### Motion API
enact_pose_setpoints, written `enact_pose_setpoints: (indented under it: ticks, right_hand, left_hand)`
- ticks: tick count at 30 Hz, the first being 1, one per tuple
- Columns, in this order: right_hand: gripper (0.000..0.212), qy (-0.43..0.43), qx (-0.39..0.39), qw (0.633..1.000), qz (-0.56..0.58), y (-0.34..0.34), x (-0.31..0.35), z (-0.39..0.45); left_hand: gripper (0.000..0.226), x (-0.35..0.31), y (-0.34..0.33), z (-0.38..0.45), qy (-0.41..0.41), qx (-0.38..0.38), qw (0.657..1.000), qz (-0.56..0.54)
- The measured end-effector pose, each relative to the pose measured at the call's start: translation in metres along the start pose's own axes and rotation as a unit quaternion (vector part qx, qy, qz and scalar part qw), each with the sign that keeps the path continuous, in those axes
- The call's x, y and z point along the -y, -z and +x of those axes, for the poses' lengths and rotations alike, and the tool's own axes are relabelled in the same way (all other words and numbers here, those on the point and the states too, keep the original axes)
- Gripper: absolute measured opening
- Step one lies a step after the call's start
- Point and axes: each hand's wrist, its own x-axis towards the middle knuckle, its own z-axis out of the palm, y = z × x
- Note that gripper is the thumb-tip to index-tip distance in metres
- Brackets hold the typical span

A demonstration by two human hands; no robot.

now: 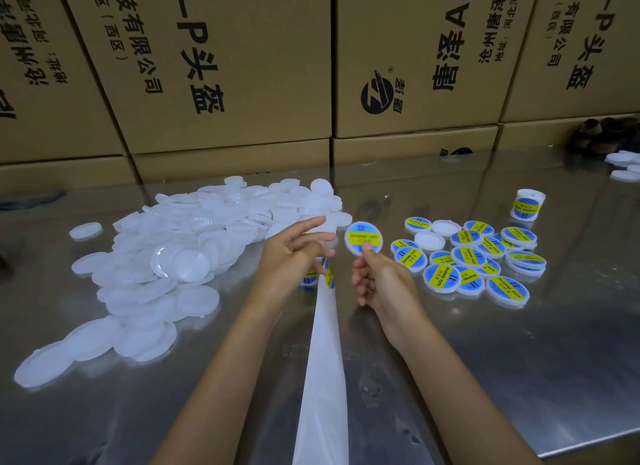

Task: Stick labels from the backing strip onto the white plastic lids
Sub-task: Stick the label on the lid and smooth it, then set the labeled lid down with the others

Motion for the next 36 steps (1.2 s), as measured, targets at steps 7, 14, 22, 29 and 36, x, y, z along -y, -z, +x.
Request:
enact_pose_setpoints:
  ticks: [7, 14, 22, 29, 36]
  right_hand:
    - [0.028, -0.078, -0.071, 0.963, 0.246, 0.022, 0.003, 0.016]
    - [0.022, -0.093, -0.038, 0.949, 0.298, 0.031, 0.005, 0.017]
    - [0.016, -0.058, -0.022, 0.982, 0.180, 0.020, 0.001, 0.014]
    - [0.018, -0.043, -0.018, 0.990, 0.131, 0.015, 0.003, 0.011]
    - [0.018, -0.025, -0.017, 0.996, 0.087, 0.010, 0.002, 0.010]
  left_hand:
    - [0.028, 0.007, 0.016, 0.009, 0.015, -0.140, 0.990, -0.021]
    - [0.032, 0.015, 0.021, 0.015, 0.041, -0.180, 0.983, 0.011]
    - [0.027, 0.019, 0.048, 0.019, 0.004, -0.317, 0.913, 0.256]
    - [0.048, 0.016, 0.093, 0.012, 0.067, -0.382, 0.796, 0.464]
    - [0.048, 0.021, 0.108, 0.008, 0.099, -0.351, 0.841, 0.400]
